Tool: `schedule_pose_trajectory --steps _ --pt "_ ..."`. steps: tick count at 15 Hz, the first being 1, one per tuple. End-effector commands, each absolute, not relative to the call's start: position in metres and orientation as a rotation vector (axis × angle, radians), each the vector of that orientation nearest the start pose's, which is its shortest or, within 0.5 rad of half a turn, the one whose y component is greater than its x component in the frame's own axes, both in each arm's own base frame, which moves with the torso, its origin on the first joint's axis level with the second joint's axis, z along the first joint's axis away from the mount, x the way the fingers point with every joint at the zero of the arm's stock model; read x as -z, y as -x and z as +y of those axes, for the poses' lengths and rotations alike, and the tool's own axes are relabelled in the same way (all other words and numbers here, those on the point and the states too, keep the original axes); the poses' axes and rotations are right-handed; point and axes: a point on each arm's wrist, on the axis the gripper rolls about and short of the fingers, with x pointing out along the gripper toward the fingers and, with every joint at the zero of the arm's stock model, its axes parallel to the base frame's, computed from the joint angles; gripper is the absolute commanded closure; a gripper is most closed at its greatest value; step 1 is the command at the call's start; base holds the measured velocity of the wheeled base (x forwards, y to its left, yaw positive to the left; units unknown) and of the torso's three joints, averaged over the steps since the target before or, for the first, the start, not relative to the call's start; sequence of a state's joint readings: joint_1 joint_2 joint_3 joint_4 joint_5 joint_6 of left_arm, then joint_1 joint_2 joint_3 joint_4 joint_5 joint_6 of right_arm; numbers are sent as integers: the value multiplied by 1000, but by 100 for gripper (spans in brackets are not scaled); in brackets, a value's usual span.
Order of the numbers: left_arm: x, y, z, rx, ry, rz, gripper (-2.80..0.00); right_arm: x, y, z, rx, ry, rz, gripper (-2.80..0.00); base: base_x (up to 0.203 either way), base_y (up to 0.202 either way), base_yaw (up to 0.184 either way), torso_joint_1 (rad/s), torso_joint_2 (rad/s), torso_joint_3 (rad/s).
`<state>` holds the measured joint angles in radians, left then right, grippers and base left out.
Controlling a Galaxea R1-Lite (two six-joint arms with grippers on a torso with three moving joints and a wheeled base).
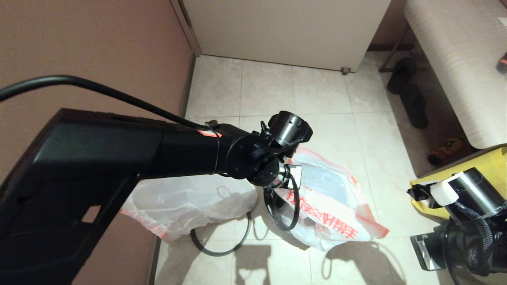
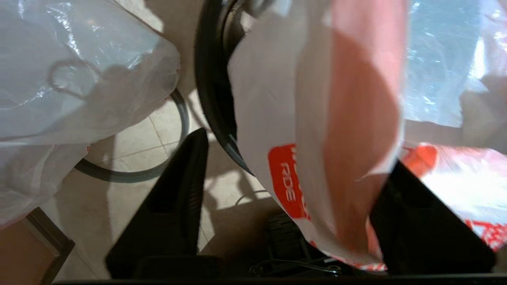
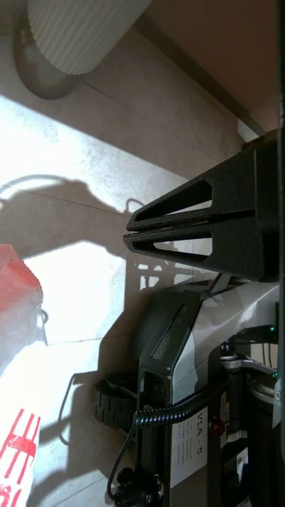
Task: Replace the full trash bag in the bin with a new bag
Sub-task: Put the new garbage bag on the trash can
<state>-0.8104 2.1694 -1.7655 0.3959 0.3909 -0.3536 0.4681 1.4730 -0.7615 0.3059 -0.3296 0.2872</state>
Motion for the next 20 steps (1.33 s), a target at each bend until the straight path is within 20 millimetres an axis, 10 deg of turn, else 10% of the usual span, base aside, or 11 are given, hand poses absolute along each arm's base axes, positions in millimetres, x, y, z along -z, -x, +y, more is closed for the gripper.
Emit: schedule_pose_trajectory --steps 1,13,14,20 --pt "-169 -310 -298 238 -123 739 0 -156 -189 88 7 126 929 0 0 0 0 0 0 0" --pt "-157 -292 -281 200 -125 812 0 -179 -228 148 32 -303 825 0 0 0 0 0 0 0" --pt "-158 -291 -281 192 -109 811 0 -182 -227 148 89 -344 872 -280 0 0 0 0 0 0" --pt "-166 -286 -272 178 -84 807 0 -183 -243 140 228 -435 1046 -280 0 0 0 0 0 0"
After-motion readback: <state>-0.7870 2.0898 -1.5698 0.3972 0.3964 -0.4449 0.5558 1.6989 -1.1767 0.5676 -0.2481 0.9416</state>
